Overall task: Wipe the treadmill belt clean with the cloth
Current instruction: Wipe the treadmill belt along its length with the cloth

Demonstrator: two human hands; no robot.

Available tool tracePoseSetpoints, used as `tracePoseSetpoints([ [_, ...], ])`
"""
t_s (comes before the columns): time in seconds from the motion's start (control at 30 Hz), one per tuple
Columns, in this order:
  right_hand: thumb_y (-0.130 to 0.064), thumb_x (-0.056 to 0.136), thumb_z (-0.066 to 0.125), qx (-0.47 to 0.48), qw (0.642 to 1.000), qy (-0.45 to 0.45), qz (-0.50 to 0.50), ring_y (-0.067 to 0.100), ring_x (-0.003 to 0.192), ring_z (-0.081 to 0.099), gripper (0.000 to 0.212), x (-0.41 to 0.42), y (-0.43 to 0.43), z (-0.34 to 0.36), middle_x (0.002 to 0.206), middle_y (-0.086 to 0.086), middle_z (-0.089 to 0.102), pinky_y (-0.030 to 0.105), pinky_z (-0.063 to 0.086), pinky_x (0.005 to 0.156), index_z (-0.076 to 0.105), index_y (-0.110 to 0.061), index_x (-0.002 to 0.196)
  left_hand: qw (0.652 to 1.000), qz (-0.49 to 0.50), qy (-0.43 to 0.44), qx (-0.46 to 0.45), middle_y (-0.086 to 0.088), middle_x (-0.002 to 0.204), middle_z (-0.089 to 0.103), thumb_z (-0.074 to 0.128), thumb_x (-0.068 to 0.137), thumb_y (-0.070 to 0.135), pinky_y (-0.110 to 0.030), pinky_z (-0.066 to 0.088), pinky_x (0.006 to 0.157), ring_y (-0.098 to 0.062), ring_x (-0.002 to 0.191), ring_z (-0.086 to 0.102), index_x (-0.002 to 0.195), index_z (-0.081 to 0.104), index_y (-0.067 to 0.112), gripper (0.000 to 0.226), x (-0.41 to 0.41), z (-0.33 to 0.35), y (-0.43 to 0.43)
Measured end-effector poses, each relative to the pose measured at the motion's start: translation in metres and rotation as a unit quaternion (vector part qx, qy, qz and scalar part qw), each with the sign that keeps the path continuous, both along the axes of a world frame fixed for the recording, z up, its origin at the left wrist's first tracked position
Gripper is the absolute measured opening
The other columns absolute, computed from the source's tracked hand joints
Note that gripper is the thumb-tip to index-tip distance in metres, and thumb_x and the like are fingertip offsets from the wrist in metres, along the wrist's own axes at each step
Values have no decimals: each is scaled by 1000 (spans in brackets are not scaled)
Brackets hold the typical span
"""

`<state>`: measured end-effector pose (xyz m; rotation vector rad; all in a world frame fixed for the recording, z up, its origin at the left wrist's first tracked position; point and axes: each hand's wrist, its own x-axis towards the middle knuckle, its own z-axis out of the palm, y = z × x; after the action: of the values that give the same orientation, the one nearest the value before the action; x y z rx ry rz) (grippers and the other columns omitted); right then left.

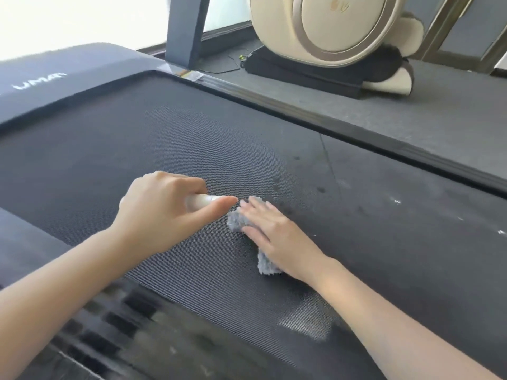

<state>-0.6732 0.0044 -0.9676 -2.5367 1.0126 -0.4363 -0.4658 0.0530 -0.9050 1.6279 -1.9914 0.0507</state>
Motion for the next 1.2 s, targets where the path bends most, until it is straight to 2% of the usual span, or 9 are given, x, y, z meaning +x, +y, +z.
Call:
tracePoseSetpoints([
  [0.13, -24, 97, 44, -8, 992, -40, 118, 15, 141, 21, 41, 61, 13, 0, 146, 5, 40, 34, 15, 118, 45, -9, 136, 999, 33, -11, -2, 4, 42, 40, 29, 76, 81, -30, 40, 46, -12, 43, 41, 50, 48, 18, 71, 15, 0, 2],
  [0.2, -21, 96, 48, -18, 987, -48, 153, 18, 136, 31, 37, 81, 19, 1, 138, 6, 48, 38, 22, 115, 50, -6, 129, 999, 52, -13, -2, 5, 43, 42, 28, 74, 83, -29, 41, 49, -12, 45, 42, 50, 48, 21, 69, 23, 1, 3],
  [0.33, -21, 96, 48, -61, 977, -23, 204, 17, 129, 33, 37, 108, 31, 1, 135, 6, 50, 37, 23, 112, 49, -5, 130, 996, 76, -42, -17, 4, 43, 43, 29, 75, 81, -29, 39, 48, -17, 45, 43, 50, 48, 18, 70, 40, 1, 6],
  [0.47, -30, 99, 39, -81, 969, 34, 230, 15, 143, 16, 46, 115, 37, -5, 150, 4, 33, 33, 6, 118, 37, -10, 141, 993, 95, -67, -36, 6, 42, 42, 21, 77, 83, -26, 29, 48, -18, 45, 43, 48, 46, 18, 76, 57, -1, 6],
  [0.5, -31, 99, 38, -92, 968, 40, 230, 14, 143, 15, 47, 113, 37, -6, 151, 3, 31, 32, 5, 118, 35, -12, 142, 992, 100, -69, -37, 6, 43, 43, 21, 77, 84, -26, 29, 49, -19, 45, 43, 48, 46, 18, 76, 61, -2, 5],
  [0.7, -37, 96, 29, -102, 969, 42, 223, 13, 142, 19, 51, 114, 35, -12, 149, 1, 35, 33, 11, 118, 38, -13, 141, 989, 122, -75, -29, 5, 43, 45, 27, 77, 81, -27, 33, 49, -18, 46, 47, 48, 47, 16, 73, 76, -10, 1],
  [0.87, -37, 97, 28, -119, 966, 55, 224, 12, 143, 17, 51, 112, 32, -13, 151, -1, 32, 32, 11, 118, 36, -14, 142, 989, 130, -67, -32, 7, 41, 39, 29, 78, 79, -24, 22, 46, -13, 43, 41, 46, 35, 20, 68, 86, -15, -6],
  [1.03, -35, 97, 30, -121, 961, 56, 240, 12, 142, 18, 50, 111, 24, -14, 150, 1, 33, 32, 14, 117, 37, -12, 141, 987, 149, -47, -36, 8, 42, 37, 30, 77, 79, -27, 26, 51, -14, 44, 38, 46, 29, 21, 66, 90, -16, -16],
  [1.2, -33, 98, 32, -137, 954, 57, 260, 13, 143, 18, 49, 110, 13, -15, 150, 2, 34, 32, 14, 118, 37, -11, 141, 987, 151, -53, -30, 8, 42, 39, 28, 76, 80, -28, 25, 50, -16, 45, 40, 46, 34, 19, 68, 89, -20, -25],
])
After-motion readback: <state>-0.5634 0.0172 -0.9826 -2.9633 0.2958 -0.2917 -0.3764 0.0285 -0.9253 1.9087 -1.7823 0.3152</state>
